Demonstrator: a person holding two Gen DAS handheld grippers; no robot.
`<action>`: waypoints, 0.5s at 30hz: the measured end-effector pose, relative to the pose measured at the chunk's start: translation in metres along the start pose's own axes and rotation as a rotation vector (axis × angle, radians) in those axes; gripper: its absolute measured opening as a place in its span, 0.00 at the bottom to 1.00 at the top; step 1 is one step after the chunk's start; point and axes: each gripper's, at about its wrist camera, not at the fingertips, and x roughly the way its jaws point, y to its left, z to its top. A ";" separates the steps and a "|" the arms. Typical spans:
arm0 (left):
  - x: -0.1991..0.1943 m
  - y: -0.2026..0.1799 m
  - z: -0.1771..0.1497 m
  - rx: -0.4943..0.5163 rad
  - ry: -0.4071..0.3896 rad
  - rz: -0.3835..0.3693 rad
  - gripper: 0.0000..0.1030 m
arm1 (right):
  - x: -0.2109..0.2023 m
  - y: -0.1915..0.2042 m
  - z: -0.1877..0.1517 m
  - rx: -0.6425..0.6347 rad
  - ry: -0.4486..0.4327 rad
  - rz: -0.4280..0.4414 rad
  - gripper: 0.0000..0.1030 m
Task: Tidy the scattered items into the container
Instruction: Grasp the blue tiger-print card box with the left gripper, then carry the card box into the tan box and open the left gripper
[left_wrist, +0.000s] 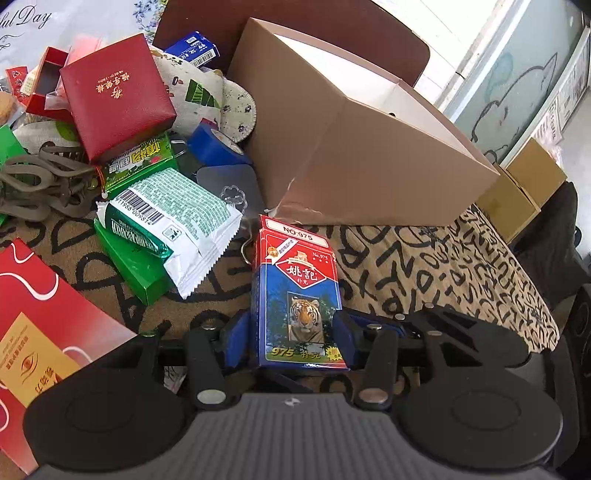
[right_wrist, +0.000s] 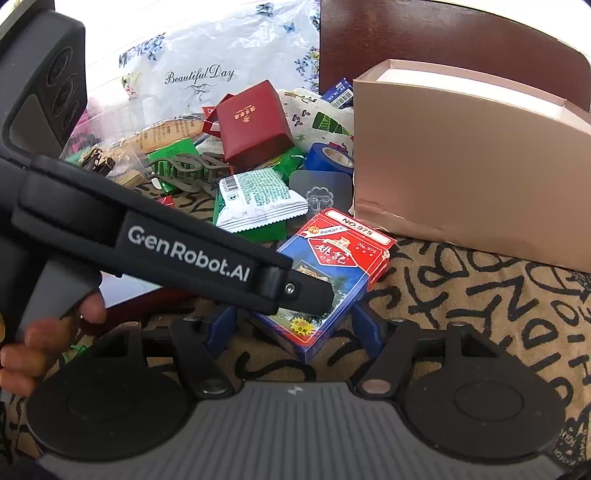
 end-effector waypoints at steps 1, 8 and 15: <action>-0.001 -0.001 -0.001 0.001 0.000 0.000 0.47 | -0.001 0.000 -0.001 -0.004 0.001 0.004 0.64; -0.017 -0.021 -0.006 0.035 -0.007 -0.033 0.42 | -0.027 -0.002 -0.006 -0.035 -0.008 0.006 0.63; -0.037 -0.073 0.003 0.150 -0.088 -0.095 0.42 | -0.081 -0.015 -0.002 -0.037 -0.083 -0.050 0.63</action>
